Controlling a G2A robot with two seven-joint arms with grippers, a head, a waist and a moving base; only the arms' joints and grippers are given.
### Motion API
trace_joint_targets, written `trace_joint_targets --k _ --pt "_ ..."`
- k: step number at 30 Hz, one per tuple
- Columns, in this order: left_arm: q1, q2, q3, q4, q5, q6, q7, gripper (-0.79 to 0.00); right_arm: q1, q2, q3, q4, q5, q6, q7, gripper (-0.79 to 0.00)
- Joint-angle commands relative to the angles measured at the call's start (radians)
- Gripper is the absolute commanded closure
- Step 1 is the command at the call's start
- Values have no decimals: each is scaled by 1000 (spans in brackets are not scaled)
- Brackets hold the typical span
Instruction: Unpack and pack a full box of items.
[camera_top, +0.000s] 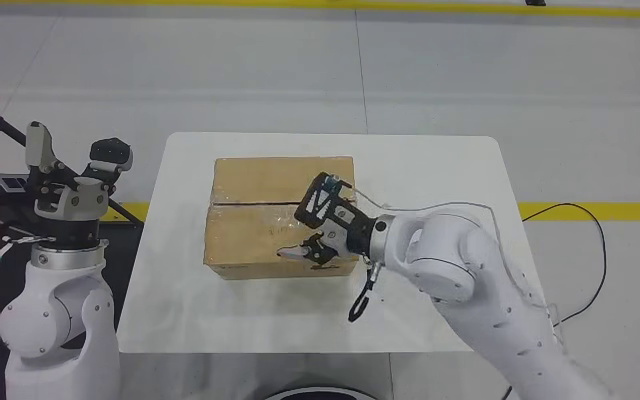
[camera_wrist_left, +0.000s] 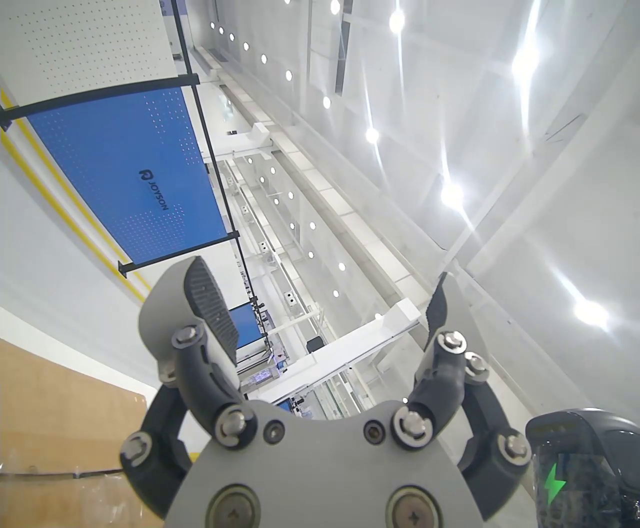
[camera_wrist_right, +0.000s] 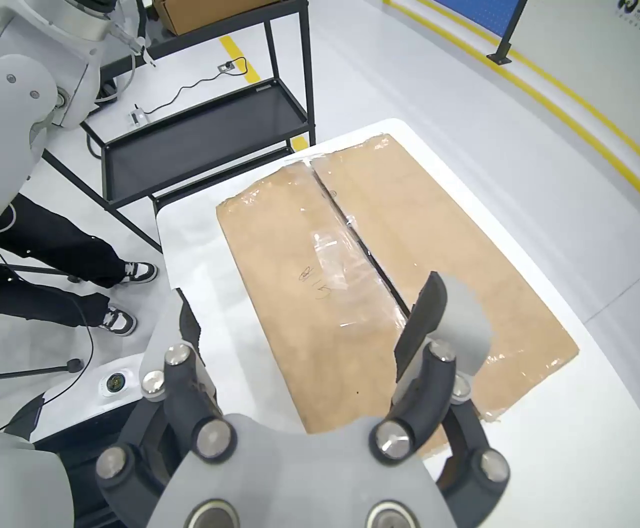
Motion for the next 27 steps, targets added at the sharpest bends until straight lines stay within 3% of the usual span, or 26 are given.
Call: trace_joint_targets --k 1,5,12,27 --pt "0 0 0 0 0 0 0 -785 -12 0 -17 -10 -42 -5 -12 -785" --pt "0 0 0 0 0 0 0 -785 -11 -6 -84 -46 -266 15 -28 -785" --pt "0 0 0 0 0 0 0 -785 19 -32 -207 -16 -518 70 -23 -785" --pt "0 0 0 0 0 0 0 -785 55 -84 -281 50 -779 166 67 -785"
